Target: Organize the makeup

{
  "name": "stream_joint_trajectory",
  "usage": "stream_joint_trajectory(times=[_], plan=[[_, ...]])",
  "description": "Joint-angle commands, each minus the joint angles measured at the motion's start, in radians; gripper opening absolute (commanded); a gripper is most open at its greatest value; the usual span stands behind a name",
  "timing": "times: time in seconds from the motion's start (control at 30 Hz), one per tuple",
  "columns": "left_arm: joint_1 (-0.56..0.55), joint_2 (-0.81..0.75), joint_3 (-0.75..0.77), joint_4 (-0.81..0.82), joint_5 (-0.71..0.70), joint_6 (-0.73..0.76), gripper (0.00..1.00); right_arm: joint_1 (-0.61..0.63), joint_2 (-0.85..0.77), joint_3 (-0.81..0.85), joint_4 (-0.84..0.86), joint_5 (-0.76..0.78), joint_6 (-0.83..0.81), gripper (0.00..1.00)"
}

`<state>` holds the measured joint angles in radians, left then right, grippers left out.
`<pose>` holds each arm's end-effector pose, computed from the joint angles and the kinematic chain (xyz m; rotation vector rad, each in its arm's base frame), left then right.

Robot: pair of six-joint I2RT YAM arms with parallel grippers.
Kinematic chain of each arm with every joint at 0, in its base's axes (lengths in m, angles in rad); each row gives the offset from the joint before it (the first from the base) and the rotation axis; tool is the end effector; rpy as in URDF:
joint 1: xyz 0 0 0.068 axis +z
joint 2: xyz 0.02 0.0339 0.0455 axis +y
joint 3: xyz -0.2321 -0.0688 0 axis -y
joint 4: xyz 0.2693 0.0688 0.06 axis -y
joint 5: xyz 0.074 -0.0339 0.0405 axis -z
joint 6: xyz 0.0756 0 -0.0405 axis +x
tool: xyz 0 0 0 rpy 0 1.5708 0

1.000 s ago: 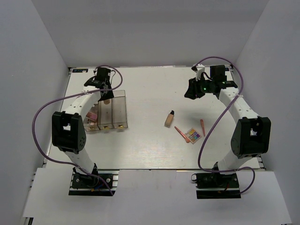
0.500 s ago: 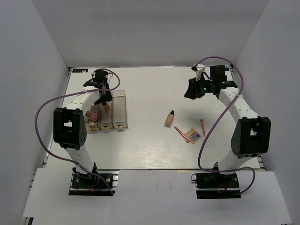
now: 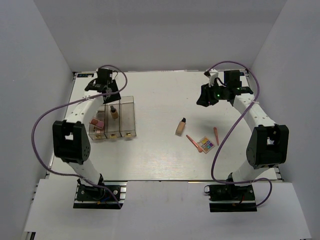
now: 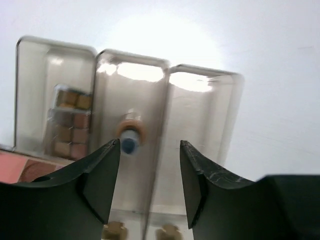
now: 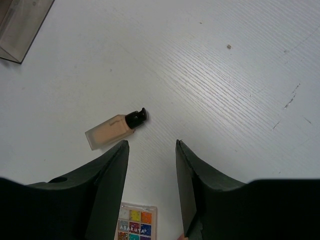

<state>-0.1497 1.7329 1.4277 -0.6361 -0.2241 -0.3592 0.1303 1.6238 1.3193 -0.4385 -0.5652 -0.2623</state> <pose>0.4171 -0.0459 0.1995 -0.3494 2.4550 0.0668 0.4000 0.0933 0.2285 -0.7114 2.1240 0.5794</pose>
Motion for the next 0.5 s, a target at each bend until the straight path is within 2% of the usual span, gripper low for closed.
stream_joint_trajectory(times=[0.0, 0.03, 0.1, 0.13, 0.2, 0.3, 0.37, 0.4, 0.43, 0.47], plan=[[-0.017, -0.191, 0.008, 0.152, 0.206, 0.02, 0.61, -0.006, -0.038, -0.012, 0.014, -0.022, 0.001, 0.49], [-0.017, -0.205, -0.015, 0.186, 0.38, 0.014, 0.55, -0.005, -0.033, -0.012, 0.017, -0.027, 0.003, 0.49], [-0.048, -0.19, -0.058, 0.251, 0.529, -0.015, 0.45, -0.003, -0.024, -0.006, 0.021, -0.033, 0.009, 0.49], [-0.06, -0.165, -0.058, 0.25, 0.625, -0.021, 0.37, -0.003, -0.016, -0.002, 0.021, -0.035, 0.009, 0.49], [-0.118, -0.093, -0.044, 0.243, 0.683, -0.021, 0.34, 0.0, -0.01, 0.006, 0.012, -0.033, 0.003, 0.49], [-0.222, -0.029, -0.015, 0.228, 0.698, -0.003, 0.38, -0.001, -0.008, 0.018, 0.001, -0.019, -0.017, 0.49], [-0.281, 0.026, 0.041, 0.179, 0.665, 0.023, 0.51, 0.0, -0.004, 0.015, -0.008, 0.016, -0.021, 0.51], [-0.333, 0.043, 0.059, 0.158, 0.642, 0.025, 0.57, 0.0, -0.001, 0.014, -0.006, 0.033, -0.008, 0.63], [-0.355, 0.057, 0.071, 0.145, 0.619, 0.028, 0.6, 0.003, -0.001, 0.003, -0.003, 0.08, 0.003, 0.89], [-0.376, 0.069, 0.076, 0.136, 0.596, 0.029, 0.66, 0.0, -0.004, -0.003, -0.002, 0.091, 0.005, 0.89]])
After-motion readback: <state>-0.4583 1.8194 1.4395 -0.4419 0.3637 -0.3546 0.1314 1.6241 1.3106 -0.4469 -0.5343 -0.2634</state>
